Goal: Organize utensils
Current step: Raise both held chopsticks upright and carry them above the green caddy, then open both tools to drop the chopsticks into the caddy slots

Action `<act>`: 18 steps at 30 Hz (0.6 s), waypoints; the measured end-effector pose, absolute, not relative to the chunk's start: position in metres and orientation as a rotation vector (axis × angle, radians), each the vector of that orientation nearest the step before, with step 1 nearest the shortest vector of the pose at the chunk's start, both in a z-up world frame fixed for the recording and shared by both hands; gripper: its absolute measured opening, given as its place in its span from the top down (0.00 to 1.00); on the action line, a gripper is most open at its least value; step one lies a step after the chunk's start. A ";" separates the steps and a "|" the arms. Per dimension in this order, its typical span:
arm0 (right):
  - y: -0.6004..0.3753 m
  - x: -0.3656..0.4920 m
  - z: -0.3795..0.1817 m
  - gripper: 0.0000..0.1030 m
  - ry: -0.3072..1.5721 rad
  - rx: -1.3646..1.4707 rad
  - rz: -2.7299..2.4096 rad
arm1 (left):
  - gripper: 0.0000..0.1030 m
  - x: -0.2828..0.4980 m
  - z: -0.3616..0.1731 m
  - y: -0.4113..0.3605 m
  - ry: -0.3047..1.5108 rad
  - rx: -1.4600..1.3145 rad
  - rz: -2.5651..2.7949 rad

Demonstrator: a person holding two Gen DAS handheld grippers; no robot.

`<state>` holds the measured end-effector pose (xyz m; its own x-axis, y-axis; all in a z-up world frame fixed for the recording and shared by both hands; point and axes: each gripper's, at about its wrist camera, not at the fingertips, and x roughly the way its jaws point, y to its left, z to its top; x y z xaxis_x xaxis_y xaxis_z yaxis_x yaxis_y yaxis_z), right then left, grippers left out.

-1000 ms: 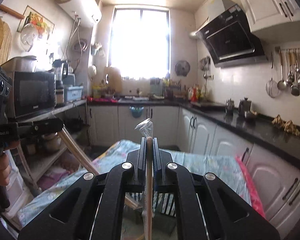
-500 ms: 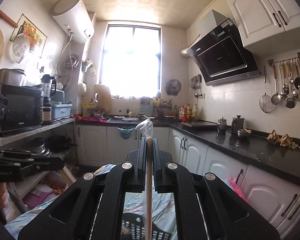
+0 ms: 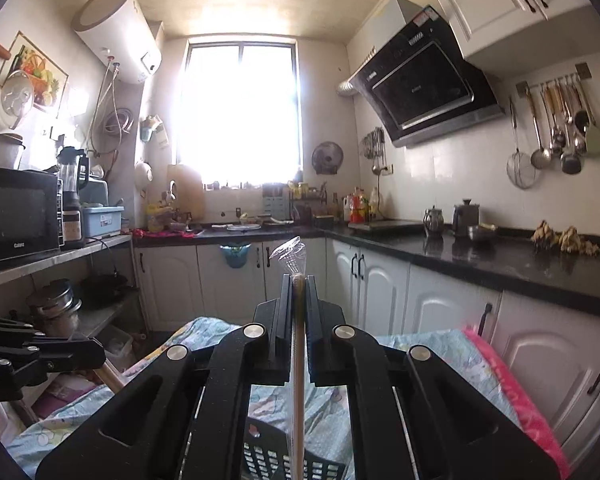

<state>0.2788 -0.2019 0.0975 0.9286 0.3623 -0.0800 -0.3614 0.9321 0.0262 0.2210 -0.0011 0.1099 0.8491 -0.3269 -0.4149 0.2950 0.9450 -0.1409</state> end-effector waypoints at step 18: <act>-0.223 0.261 0.073 0.68 0.253 0.049 0.347 | 0.62 0.207 0.101 0.017 0.443 -0.163 -0.315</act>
<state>0.2607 -0.2227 0.0734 0.9090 0.3427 -0.2372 -0.3305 0.9395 0.0904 0.2071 0.0168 0.1006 0.8562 -0.3335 -0.3947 0.2634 0.9388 -0.2219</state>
